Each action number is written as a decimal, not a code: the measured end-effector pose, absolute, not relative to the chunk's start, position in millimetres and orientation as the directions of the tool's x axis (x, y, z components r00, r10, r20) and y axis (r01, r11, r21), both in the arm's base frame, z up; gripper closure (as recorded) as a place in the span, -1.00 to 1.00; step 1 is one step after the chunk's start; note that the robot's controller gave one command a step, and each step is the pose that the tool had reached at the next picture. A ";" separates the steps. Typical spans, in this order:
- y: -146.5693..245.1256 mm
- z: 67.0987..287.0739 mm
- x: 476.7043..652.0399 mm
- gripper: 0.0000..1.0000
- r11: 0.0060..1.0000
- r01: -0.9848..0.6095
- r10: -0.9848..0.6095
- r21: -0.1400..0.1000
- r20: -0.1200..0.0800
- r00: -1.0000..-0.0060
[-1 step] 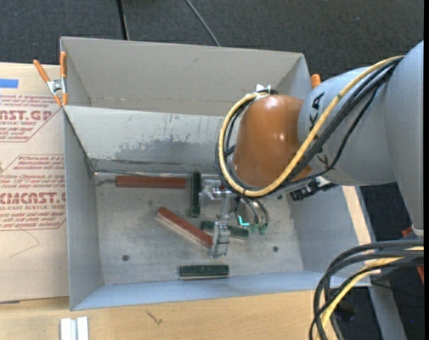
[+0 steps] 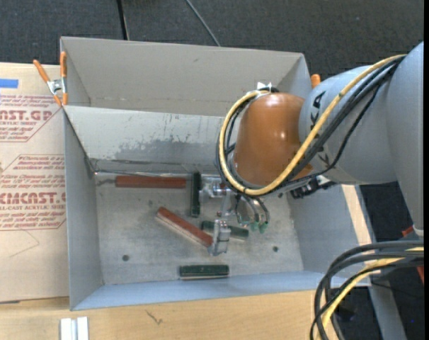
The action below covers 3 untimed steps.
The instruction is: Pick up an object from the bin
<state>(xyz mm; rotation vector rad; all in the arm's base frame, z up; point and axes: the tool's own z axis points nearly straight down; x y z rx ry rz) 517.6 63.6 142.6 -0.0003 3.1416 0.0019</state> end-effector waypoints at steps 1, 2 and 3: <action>62.0 97.1 531.6 -1.00 1.000 0.026 0.026 0.002 -0.008 -1.000; 97.1 70.4 554.4 1.00 0.970 0.243 0.243 0.002 -0.001 -0.970; 97.0 70.4 554.4 1.00 0.970 0.244 0.244 0.002 -0.001 -0.970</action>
Offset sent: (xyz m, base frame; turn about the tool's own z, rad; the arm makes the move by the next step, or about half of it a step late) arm 0.0365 0.0320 -0.0726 0.2474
